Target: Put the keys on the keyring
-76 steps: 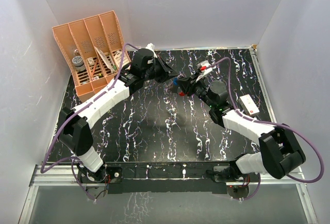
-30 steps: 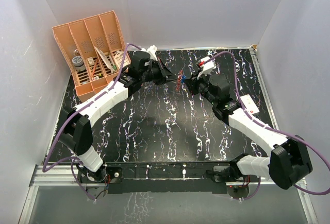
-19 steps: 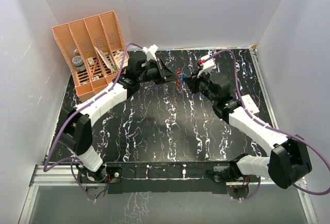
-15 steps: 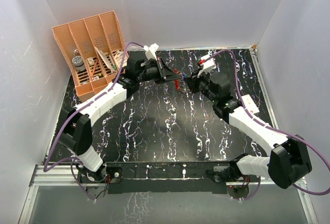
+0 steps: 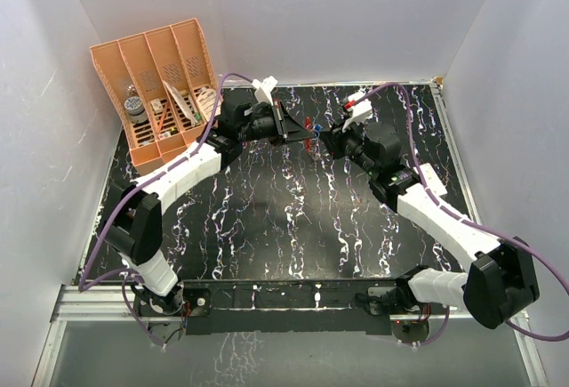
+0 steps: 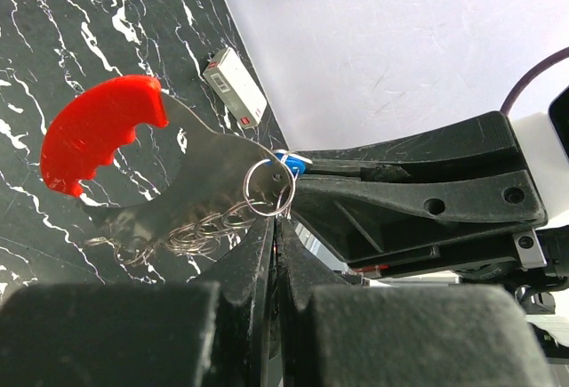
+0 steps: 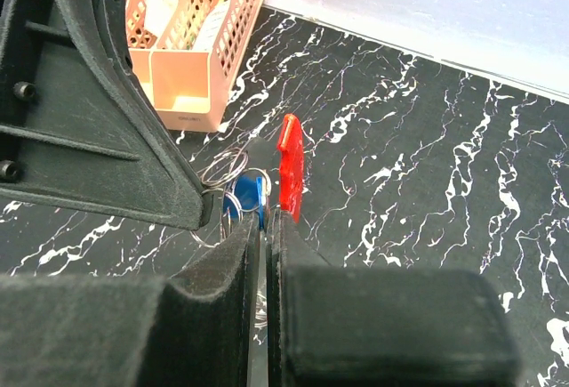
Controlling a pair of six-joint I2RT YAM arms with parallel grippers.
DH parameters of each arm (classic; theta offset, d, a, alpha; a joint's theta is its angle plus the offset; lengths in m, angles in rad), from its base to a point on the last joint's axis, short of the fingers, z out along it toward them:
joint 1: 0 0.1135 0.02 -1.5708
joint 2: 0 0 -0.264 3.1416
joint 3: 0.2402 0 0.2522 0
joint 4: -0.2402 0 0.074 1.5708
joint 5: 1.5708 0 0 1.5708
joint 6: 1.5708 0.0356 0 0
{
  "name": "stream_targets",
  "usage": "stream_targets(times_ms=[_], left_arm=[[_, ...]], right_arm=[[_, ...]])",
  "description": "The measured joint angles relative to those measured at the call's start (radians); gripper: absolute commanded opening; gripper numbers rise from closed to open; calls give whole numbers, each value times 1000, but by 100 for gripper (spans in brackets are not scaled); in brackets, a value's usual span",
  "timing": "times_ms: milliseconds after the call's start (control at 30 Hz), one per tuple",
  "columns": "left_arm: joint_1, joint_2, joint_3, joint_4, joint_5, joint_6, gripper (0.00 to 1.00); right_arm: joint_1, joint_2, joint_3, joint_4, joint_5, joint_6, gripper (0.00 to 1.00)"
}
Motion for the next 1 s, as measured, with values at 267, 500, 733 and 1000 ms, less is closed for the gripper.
stream_targets(times_ms=[267, 500, 733, 1000], left_arm=[[0, 21, 5, 19, 5, 0, 0], [4, 66, 21, 52, 24, -24, 0], [5, 74, 22, 59, 29, -35, 0], [5, 73, 22, 57, 29, -34, 0]], right_arm=[[-5, -16, 1, -12, -17, 1, 0], [-12, -16, 5, -12, -26, 6, 0], [-13, -16, 5, -12, -33, 10, 0], [-13, -16, 5, -14, -33, 2, 0]])
